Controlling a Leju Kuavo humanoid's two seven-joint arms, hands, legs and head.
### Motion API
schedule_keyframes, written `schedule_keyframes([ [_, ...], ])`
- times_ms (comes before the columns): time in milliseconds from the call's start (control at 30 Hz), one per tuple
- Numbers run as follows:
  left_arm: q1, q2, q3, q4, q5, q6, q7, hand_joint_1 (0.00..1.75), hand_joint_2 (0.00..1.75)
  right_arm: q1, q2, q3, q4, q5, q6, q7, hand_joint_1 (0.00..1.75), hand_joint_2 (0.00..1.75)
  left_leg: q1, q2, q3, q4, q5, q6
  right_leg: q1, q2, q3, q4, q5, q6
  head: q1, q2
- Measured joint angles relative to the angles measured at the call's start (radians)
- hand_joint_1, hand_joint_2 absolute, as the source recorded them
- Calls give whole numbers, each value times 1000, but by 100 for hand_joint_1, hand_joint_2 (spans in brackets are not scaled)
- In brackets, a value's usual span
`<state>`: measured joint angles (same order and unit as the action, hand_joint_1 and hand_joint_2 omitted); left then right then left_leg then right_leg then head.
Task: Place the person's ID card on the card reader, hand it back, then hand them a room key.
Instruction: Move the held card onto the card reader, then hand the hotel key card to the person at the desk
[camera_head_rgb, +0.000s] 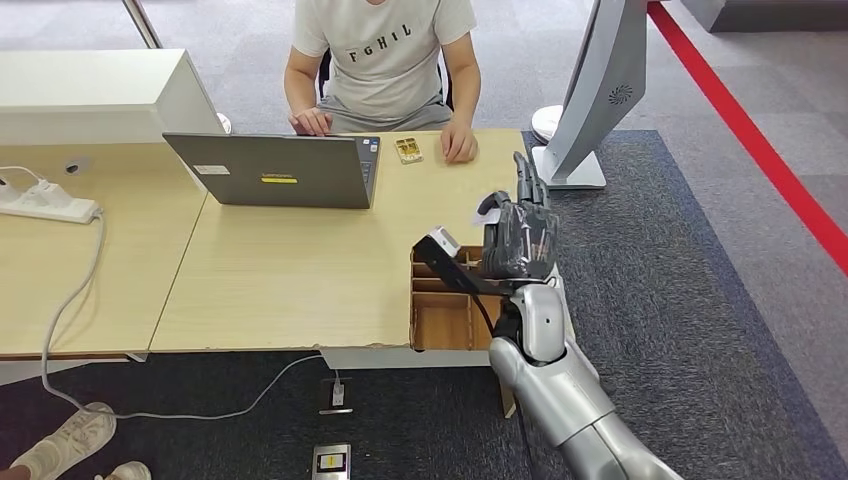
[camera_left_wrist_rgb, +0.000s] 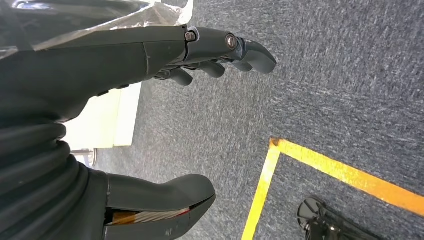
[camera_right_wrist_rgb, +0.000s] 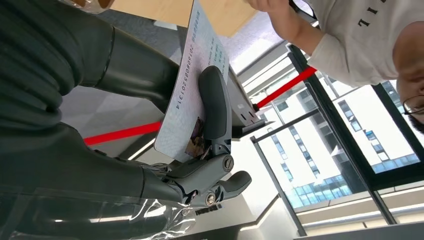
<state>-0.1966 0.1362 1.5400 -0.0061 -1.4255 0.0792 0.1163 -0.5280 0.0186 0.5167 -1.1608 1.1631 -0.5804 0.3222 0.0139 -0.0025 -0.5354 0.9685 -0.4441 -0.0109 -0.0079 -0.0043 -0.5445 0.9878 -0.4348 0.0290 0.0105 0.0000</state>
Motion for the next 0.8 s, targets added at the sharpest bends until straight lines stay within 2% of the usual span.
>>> schedule_keyframes([
  [367,2,-5,0,0,51,23,0,0,175,-61,65,57,59,81,3,13,175,175,0,0,0,0,0,0,0,0,0,0,0,0,0,0],
  [800,4,-17,0,0,83,37,-7,0,175,-76,100,87,85,115,21,5,175,175,0,0,0,0,0,0,0,0,0,0,0,0,0,0],
])
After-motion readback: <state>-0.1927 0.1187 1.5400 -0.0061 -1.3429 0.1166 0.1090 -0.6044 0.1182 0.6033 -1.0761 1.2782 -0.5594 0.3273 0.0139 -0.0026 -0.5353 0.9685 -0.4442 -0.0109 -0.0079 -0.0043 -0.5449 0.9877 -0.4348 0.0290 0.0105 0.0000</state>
